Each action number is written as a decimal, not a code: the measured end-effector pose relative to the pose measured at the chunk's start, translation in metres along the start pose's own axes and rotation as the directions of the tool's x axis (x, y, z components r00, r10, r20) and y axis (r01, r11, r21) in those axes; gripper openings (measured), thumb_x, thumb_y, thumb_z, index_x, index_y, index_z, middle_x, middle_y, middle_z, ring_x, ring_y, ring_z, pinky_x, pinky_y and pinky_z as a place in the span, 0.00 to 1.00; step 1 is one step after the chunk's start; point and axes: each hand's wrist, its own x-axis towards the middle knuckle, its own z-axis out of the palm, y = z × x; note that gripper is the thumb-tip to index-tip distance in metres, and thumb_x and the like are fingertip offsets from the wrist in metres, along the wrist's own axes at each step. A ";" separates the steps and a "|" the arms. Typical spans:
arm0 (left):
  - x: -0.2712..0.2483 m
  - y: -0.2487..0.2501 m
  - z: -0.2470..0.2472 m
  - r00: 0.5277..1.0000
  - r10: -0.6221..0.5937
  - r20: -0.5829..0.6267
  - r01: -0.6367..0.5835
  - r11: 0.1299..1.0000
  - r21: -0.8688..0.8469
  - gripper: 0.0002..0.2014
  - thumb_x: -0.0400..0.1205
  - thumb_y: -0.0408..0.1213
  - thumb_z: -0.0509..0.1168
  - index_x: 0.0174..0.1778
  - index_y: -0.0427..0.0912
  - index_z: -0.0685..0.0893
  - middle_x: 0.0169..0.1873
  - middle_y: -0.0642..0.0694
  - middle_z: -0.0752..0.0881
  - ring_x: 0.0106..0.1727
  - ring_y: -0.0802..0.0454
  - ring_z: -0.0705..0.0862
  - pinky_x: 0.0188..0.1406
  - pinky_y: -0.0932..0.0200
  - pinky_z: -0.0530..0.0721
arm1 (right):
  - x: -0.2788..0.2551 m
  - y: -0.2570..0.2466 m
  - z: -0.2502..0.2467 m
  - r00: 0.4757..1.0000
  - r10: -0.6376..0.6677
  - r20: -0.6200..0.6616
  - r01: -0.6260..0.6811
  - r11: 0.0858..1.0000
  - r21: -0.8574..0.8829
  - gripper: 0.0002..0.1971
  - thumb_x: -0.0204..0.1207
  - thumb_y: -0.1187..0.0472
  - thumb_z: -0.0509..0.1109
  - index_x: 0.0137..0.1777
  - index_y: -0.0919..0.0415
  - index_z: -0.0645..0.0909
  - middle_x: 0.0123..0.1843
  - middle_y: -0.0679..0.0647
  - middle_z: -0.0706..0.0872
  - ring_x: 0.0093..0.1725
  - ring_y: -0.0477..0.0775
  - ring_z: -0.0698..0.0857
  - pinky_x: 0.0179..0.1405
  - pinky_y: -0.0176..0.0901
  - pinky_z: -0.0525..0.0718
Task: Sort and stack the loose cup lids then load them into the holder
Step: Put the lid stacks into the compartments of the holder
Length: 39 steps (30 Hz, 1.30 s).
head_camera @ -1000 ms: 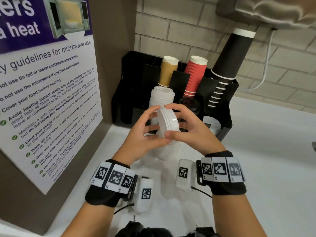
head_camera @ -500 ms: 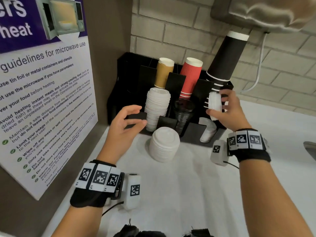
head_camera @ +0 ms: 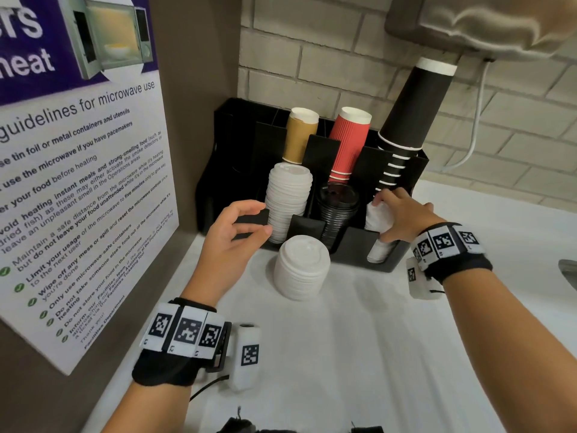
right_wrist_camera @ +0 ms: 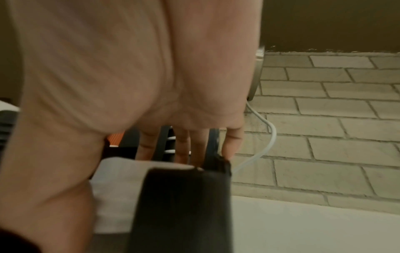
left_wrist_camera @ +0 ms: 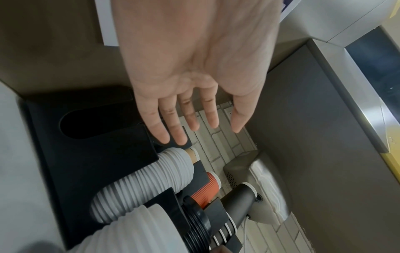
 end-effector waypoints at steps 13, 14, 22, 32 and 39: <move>-0.001 -0.003 -0.002 1.000 -0.005 -0.010 0.006 1.000 0.017 0.15 0.80 0.31 0.69 0.55 0.58 0.81 0.59 0.58 0.81 0.48 0.69 0.84 0.46 0.77 0.77 | -0.014 -0.003 0.012 1.000 0.019 0.017 -0.016 0.986 -0.165 0.28 0.69 0.58 0.73 0.69 0.46 0.71 0.66 0.51 0.73 0.68 0.58 0.69 0.63 0.59 0.67; -0.001 -0.003 -0.003 1.000 -0.006 -0.012 0.007 1.000 0.017 0.15 0.81 0.31 0.69 0.55 0.58 0.81 0.59 0.58 0.82 0.48 0.69 0.84 0.46 0.78 0.77 | -0.017 -0.005 0.008 0.997 0.002 -0.076 -0.009 0.996 -0.092 0.24 0.71 0.61 0.71 0.68 0.48 0.73 0.66 0.53 0.74 0.68 0.59 0.70 0.63 0.58 0.67; -0.002 -0.003 -0.007 1.000 -0.010 -0.012 0.011 0.999 0.030 0.15 0.81 0.31 0.69 0.55 0.57 0.81 0.56 0.58 0.82 0.45 0.68 0.85 0.47 0.76 0.78 | -0.056 -0.095 0.015 0.908 -0.409 -0.092 0.400 0.780 0.481 0.14 0.72 0.52 0.76 0.53 0.54 0.78 0.55 0.53 0.80 0.53 0.50 0.80 0.53 0.31 0.78; -0.003 -0.003 -0.011 1.000 -0.007 -0.029 0.008 0.999 0.043 0.14 0.81 0.32 0.69 0.55 0.57 0.81 0.56 0.58 0.83 0.45 0.68 0.85 0.48 0.74 0.80 | -0.053 -0.119 0.052 0.955 -0.290 -0.068 0.290 0.854 0.433 0.30 0.57 0.49 0.83 0.51 0.51 0.67 0.55 0.50 0.67 0.46 0.56 0.77 0.38 0.39 0.73; -0.001 -0.005 -0.011 1.000 -0.004 -0.027 0.004 1.000 0.023 0.15 0.81 0.32 0.69 0.55 0.57 0.81 0.56 0.58 0.82 0.46 0.68 0.85 0.46 0.74 0.79 | -0.055 -0.117 0.048 0.954 -0.274 -0.122 0.298 0.830 0.471 0.29 0.57 0.53 0.83 0.51 0.54 0.67 0.54 0.52 0.67 0.45 0.57 0.75 0.39 0.41 0.73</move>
